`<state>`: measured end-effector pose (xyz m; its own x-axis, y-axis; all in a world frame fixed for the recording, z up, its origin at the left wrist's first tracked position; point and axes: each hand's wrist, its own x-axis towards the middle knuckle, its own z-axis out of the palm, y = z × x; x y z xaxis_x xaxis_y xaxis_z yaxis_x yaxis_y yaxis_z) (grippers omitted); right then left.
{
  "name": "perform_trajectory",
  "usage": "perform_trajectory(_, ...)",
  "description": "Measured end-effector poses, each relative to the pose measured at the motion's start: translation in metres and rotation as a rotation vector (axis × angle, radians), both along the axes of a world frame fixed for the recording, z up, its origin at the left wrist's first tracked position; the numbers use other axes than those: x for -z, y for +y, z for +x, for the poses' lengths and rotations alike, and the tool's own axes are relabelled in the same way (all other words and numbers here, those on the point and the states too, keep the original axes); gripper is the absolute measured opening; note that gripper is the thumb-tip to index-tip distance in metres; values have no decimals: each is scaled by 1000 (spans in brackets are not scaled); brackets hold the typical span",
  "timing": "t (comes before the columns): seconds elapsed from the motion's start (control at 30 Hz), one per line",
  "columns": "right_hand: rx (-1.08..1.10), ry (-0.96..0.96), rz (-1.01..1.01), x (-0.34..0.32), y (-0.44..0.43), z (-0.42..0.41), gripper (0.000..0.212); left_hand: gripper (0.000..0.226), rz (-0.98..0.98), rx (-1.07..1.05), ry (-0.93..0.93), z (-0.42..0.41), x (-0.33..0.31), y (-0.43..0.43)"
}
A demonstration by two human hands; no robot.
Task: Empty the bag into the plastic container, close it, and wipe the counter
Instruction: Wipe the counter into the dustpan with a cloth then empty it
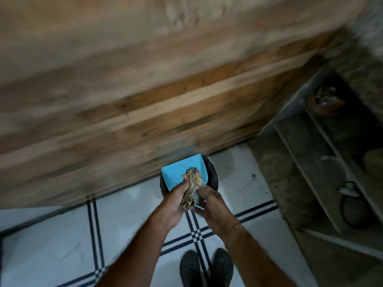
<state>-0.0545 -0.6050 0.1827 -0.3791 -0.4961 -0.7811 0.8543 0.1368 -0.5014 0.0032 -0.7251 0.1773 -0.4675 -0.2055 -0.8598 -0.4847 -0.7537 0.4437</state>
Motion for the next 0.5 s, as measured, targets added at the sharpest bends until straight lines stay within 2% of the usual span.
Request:
perform_trajectory(0.13,88,75,-9,-114,17,-8,13,58,-23,29,37,-7,-101,14)
perform_trajectory(0.27,182,226,34,-220,52,-8,12,84,26,100,205,-17,-202,32)
perform_trajectory(0.4,225,358,-6,-288,96,-6,13,98,-235,350,203,-31,-285,68)
perform_trajectory(0.43,250,380,-8,-298,107,-7,16,92,-312,384,218,-34,-299,79)
perform_trajectory(0.5,296,464,23,-314,129,-13,28,62,-447,400,267,-47,-321,103)
